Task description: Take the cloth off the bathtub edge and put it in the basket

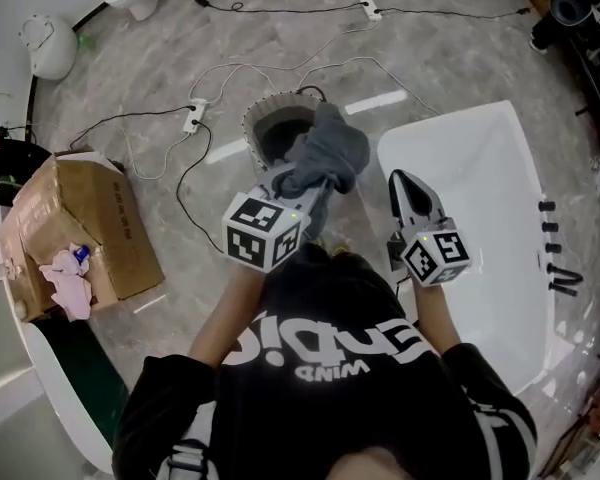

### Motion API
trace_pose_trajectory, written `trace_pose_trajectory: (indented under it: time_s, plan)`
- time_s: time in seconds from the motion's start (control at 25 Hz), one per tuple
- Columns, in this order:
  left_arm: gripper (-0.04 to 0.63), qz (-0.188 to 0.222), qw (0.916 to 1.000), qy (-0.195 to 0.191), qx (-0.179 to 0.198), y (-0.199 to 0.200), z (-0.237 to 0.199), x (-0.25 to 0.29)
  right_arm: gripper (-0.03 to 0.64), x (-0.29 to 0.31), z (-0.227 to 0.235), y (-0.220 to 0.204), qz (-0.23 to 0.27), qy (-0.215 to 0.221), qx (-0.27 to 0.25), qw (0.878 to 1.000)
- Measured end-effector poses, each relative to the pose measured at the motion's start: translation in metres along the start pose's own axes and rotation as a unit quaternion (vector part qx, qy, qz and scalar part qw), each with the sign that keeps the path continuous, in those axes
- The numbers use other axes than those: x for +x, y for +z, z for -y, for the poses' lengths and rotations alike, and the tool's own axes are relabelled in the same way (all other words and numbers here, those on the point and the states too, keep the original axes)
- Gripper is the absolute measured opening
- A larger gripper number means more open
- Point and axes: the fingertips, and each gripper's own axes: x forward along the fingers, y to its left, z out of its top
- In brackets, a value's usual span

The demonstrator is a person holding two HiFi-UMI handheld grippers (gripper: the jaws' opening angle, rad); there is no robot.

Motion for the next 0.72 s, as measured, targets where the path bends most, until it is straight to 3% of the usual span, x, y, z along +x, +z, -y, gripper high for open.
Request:
trace_pose_trajectory:
  time_s: [0.36,0.72]
  plan:
    - [0.078,0.028,0.9960,0.069,-0.050,-0.006,-0.016,-0.022,0.012,0.008,-0.007,-0.008,-0.016,0.067,-0.007,0.998]
    - [0.078,0.065,0.9899,0.111,-0.059,0.035,-0.024,-0.002,0.012,0.016,0.027,-0.007,-0.034,0.091,-0.009,0.995]
